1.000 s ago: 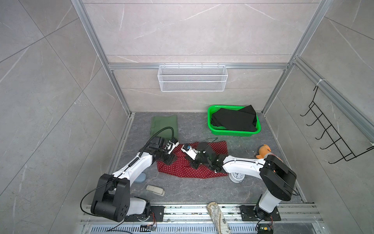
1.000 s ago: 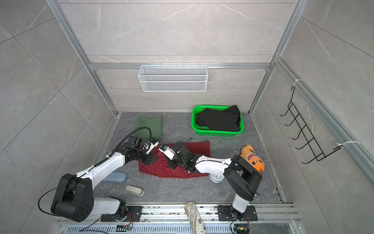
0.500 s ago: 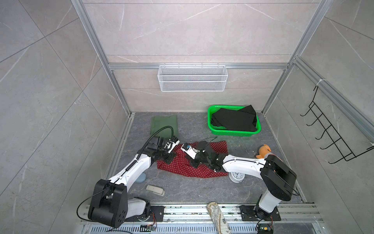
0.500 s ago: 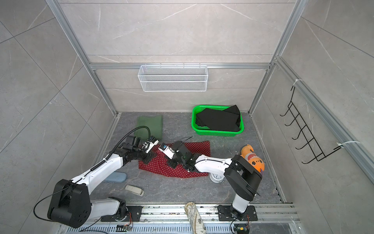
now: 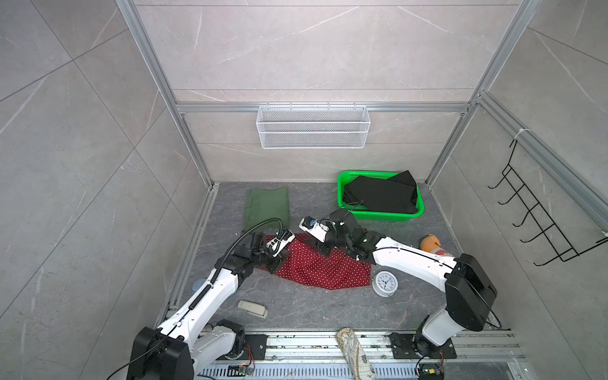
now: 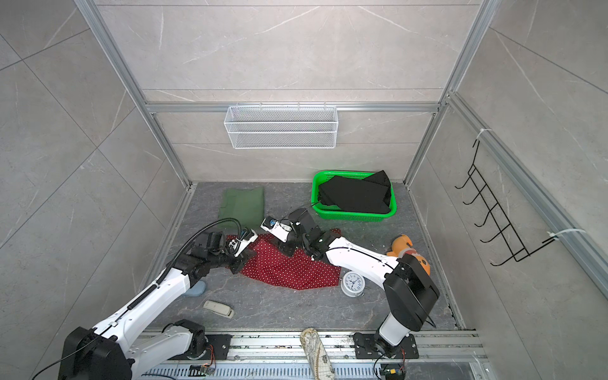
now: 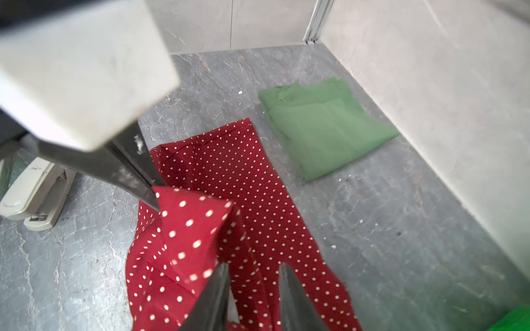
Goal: Fold and stack skirts
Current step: Fold the skirt at the center of the table.
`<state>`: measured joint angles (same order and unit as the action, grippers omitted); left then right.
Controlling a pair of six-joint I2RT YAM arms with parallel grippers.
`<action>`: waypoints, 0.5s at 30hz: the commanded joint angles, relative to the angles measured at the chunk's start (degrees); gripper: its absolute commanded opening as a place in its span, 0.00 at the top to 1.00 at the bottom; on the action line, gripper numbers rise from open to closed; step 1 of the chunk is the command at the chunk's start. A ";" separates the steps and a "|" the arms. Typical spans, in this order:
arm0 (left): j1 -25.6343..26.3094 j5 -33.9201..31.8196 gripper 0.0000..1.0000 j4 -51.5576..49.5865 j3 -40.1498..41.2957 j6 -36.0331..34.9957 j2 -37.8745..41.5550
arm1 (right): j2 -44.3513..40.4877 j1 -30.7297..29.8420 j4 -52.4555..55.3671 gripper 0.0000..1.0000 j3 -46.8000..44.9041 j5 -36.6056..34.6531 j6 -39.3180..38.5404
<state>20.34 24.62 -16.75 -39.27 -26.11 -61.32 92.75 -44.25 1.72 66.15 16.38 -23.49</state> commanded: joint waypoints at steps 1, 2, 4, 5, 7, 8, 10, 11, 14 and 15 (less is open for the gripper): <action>0.40 1.75 1.00 2.16 -0.12 -2.27 1.29 | -1.25 1.39 3.84 0.64 2.38 7.87 -6.84; 0.56 1.67 1.00 2.25 -0.19 -2.41 1.44 | -1.00 1.89 4.56 0.64 3.13 9.36 -8.10; 0.67 1.66 1.00 2.25 -0.14 -2.84 1.72 | 0.16 2.69 7.40 0.63 5.18 12.70 -12.21; 0.82 1.58 1.00 2.25 -0.15 -3.05 1.97 | 0.65 3.02 7.96 0.63 5.79 14.33 -13.86; 0.93 1.48 1.00 2.21 -0.20 -3.66 2.33 | 1.57 3.38 9.05 0.63 6.63 18.07 -19.16; 1.06 1.48 1.00 2.21 -0.34 -3.98 2.55 | 1.89 3.47 9.01 0.62 6.85 19.53 -21.06; 1.17 2.11 1.00 2.19 -0.48 -4.86 2.82 | 3.33 3.88 9.96 0.56 8.17 22.82 -24.76; 1.26 2.47 1.00 2.20 -0.69 -5.29 2.91 | 4.37 4.03 11.51 0.55 9.56 24.30 -26.30; 1.42 4.63 1.00 1.84 -0.94 -7.70 3.17 | 8.62 4.58 20.15 0.55 16.68 28.18 -30.46; 1.61 5.13 1.00 1.97 -0.88 -8.58 3.30 | 10.20 4.85 23.40 0.55 19.13 29.92 -31.88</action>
<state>21.54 25.91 -16.40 -39.11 -30.94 -59.48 99.66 -40.07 15.59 80.03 39.11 -48.34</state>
